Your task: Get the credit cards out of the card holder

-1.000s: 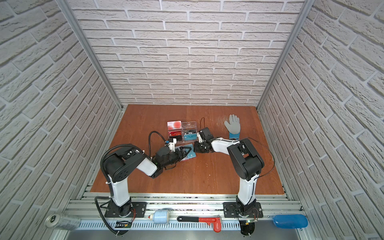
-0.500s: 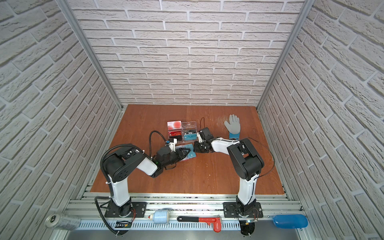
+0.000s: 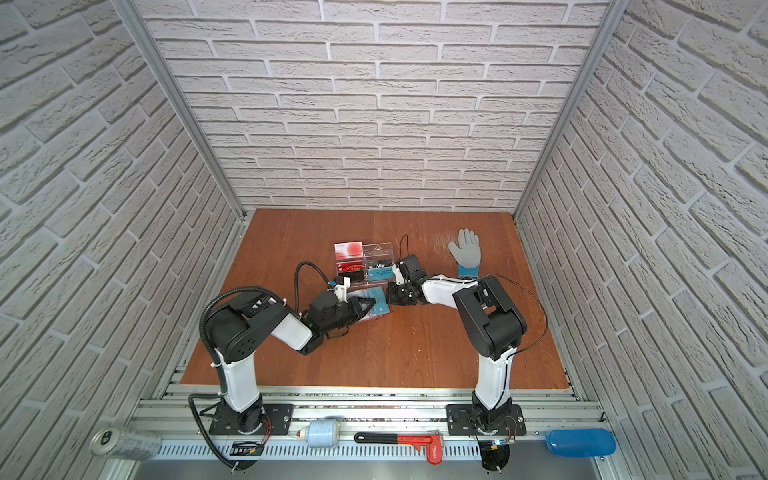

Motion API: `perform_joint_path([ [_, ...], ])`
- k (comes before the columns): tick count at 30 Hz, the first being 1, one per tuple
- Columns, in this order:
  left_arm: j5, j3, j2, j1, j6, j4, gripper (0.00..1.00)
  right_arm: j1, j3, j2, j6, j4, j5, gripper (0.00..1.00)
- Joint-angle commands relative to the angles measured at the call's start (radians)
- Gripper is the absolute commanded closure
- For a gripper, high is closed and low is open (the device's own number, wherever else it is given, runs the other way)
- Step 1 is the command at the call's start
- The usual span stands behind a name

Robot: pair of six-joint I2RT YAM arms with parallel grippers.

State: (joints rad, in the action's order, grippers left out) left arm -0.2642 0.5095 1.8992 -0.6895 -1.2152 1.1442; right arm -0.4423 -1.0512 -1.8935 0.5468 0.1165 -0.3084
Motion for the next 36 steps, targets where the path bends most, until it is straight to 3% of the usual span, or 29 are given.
perform_joint_path([
  [1, -0.024, -0.014, -0.015, 0.011, 0.014, 0.087, 0.84, -0.025, 0.025, -0.064, 0.007, 0.105, -0.003, 0.94],
  [12, -0.039, -0.051, -0.024, 0.042, 0.015, 0.102, 0.91, -0.019, 0.025, -0.065, 0.007, 0.11, 0.0, 0.94],
  [36, -0.056, -0.075, -0.013, 0.076, 0.012, 0.135, 0.91, -0.015, 0.025, -0.069, 0.007, 0.111, -0.002, 0.94],
])
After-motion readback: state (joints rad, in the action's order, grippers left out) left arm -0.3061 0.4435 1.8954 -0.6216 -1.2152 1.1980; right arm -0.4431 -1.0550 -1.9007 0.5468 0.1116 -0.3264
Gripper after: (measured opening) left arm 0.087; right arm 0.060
